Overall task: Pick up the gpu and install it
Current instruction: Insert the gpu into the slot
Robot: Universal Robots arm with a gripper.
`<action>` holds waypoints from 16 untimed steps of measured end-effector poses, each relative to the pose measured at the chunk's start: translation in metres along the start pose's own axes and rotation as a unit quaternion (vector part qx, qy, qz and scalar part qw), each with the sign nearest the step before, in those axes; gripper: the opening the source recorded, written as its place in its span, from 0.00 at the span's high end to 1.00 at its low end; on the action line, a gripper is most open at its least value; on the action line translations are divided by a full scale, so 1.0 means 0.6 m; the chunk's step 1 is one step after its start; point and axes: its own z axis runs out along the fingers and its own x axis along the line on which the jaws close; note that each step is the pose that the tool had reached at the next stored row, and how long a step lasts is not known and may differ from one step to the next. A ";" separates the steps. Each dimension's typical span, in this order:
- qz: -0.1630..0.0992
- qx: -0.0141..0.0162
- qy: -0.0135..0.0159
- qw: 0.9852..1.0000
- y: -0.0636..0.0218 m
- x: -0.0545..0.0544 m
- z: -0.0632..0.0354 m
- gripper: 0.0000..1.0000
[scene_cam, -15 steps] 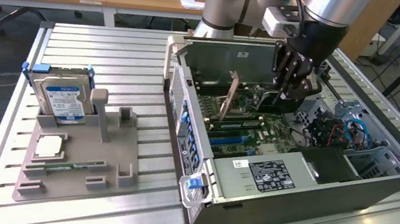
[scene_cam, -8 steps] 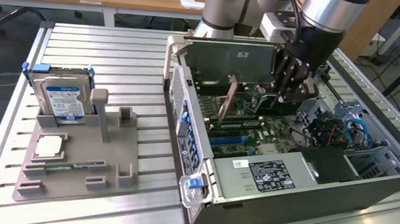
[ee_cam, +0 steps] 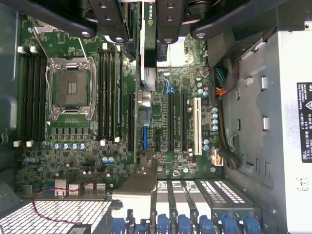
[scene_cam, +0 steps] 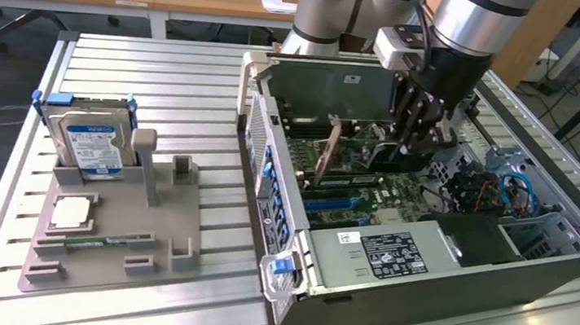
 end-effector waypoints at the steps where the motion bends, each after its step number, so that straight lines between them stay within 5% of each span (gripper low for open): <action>1: 0.000 0.000 0.000 1.000 0.000 0.000 0.002 0.73; 16: 0.000 -0.003 0.000 1.000 0.002 0.001 0.036 0.73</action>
